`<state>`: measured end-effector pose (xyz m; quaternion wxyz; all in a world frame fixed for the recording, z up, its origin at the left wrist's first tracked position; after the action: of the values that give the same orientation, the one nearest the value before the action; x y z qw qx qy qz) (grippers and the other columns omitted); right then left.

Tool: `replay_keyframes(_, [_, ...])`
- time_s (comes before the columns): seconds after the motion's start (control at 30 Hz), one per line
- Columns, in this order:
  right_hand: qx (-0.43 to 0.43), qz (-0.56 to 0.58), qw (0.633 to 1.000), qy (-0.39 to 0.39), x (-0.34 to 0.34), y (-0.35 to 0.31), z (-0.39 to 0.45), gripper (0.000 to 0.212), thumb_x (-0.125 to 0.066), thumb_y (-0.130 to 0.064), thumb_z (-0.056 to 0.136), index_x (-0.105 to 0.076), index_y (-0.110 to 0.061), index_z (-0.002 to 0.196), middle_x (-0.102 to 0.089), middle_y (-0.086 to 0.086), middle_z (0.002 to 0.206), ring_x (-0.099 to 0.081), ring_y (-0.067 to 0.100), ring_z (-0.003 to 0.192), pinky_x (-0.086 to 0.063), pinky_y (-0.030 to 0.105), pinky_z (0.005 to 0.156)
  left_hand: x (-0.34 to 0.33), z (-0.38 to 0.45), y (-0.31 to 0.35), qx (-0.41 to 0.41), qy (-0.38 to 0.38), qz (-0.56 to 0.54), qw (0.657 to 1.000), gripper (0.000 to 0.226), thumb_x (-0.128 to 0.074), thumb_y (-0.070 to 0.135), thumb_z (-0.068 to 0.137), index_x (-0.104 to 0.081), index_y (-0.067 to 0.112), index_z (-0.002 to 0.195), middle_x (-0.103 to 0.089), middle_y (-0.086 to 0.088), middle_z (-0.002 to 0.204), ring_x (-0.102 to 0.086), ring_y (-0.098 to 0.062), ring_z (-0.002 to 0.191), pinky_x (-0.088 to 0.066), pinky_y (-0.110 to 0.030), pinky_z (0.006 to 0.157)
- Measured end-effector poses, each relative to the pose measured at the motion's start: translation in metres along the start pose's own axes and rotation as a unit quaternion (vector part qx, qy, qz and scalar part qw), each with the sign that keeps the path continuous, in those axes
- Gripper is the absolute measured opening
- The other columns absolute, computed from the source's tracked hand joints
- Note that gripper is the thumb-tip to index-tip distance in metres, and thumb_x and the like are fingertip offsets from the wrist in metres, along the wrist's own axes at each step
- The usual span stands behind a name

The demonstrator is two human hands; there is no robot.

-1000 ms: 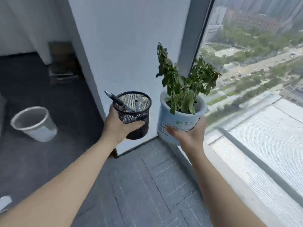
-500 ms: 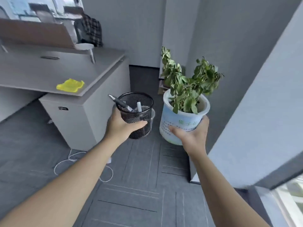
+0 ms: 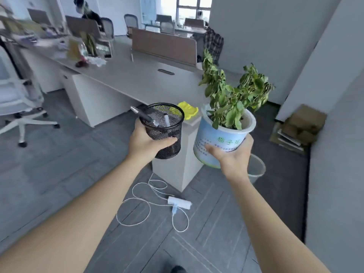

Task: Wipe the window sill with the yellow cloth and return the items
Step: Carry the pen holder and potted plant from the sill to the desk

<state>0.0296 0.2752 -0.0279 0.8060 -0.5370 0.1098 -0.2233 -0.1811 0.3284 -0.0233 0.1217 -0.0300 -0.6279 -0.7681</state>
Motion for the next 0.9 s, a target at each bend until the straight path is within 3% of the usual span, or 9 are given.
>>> replay_keyframes(0.1, [-0.005,0.003,0.999,-0.038,-0.044,0.014,0.042,0.058,-0.083,-0.019,0.044,-0.056,-0.018,0.095,-0.067,0.004,0.089,-0.067,0.000,0.075,-0.053,0.016,0.061,0.010,0.049,-0.011,0.000,0.023,0.005,1.000,0.093,-0.078,0.043,0.029,-0.048,0.017,0.112,-0.065,-0.004,0.114,-0.060,-0.021,0.107,-0.045,-0.046,0.100])
replay_keyframes(0.2, [-0.009,0.016,0.998,-0.061,-0.086,0.029,0.091,0.059,-0.083,-0.008,0.047,-0.047,-0.030,0.089,-0.060,-0.010,0.088,-0.061,-0.014,0.071,-0.049,0.006,0.060,0.013,0.102,-0.018,-0.007,0.042,0.006,0.999,0.091,-0.076,0.042,0.029,-0.047,0.017,0.112,-0.063,-0.002,0.113,-0.059,-0.019,0.107,-0.045,-0.037,0.099])
replay_keyframes(0.3, [-0.024,0.014,0.997,-0.076,-0.122,0.044,0.144,0.064,-0.082,0.009,0.055,-0.042,-0.030,0.084,-0.053,-0.015,0.087,-0.057,-0.023,0.069,-0.044,-0.001,0.057,0.012,0.159,-0.026,-0.003,0.054,0.002,0.999,0.085,-0.079,0.032,0.038,-0.044,0.017,0.114,-0.061,-0.003,0.117,-0.057,-0.020,0.109,-0.044,-0.037,0.099])
replay_keyframes(0.37, [-0.034,0.011,0.997,-0.075,-0.143,0.058,0.177,0.063,-0.083,0.006,0.056,-0.046,-0.025,0.097,-0.056,-0.006,0.093,-0.060,-0.013,0.077,-0.044,-0.001,0.056,0.010,0.195,-0.032,-0.002,0.054,0.000,0.999,0.084,-0.079,0.031,0.039,-0.044,0.017,0.114,-0.061,-0.003,0.117,-0.056,-0.019,0.109,-0.044,-0.037,0.098])
replay_keyframes(0.47, [-0.058,0.004,0.996,-0.070,-0.170,0.077,0.215,0.079,-0.086,-0.002,0.054,-0.041,-0.005,0.120,-0.054,0.006,0.109,-0.057,0.012,0.090,-0.046,-0.002,0.060,0.008,0.239,-0.044,0.001,0.059,0.008,0.998,0.076,-0.085,0.016,0.049,-0.045,0.015,0.114,-0.059,0.000,0.112,-0.054,-0.017,0.105,-0.041,-0.030,0.093])
replay_keyframes(0.57, [-0.077,-0.003,0.994,-0.073,-0.198,0.096,0.247,0.077,-0.086,-0.003,0.054,-0.040,-0.006,0.116,-0.054,0.004,0.109,-0.057,0.011,0.089,-0.049,0.006,0.063,0.007,0.284,-0.063,0.008,0.061,0.011,0.998,0.076,-0.085,0.014,0.051,-0.044,0.012,0.116,-0.058,0.000,0.112,-0.054,-0.018,0.105,-0.041,-0.032,0.094])
replay_keyframes(0.7, [-0.108,-0.018,0.992,-0.067,-0.237,0.126,0.284,0.074,-0.086,-0.003,0.055,-0.034,-0.015,0.105,-0.049,0.002,0.107,-0.053,0.016,0.098,-0.045,0.024,0.082,0.005,0.348,-0.095,0.022,0.051,0.014,0.998,0.080,-0.085,0.017,0.047,-0.043,0.009,0.115,-0.058,-0.001,0.109,-0.055,-0.021,0.105,-0.043,-0.034,0.094])
replay_keyframes(0.9, [-0.140,-0.036,0.989,-0.034,-0.309,0.182,0.344,0.074,-0.086,-0.004,0.056,-0.033,-0.016,0.106,-0.049,0.001,0.108,-0.051,0.015,0.097,-0.043,0.024,0.082,-0.003,0.467,-0.156,0.032,0.008,0.021,0.999,0.088,-0.079,0.033,0.035,-0.045,0.010,0.113,-0.060,-0.006,0.114,-0.055,-0.025,0.110,-0.044,-0.047,0.100])
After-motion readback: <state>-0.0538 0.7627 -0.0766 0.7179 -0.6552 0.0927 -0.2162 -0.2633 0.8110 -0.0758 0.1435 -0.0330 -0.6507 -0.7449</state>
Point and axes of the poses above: each hand's wrist, its own z-axis towards the middle knuckle, its own x-axis out of the back of the hand, y = z × x, the point moved 2 cm from there along z, towards the middle knuckle
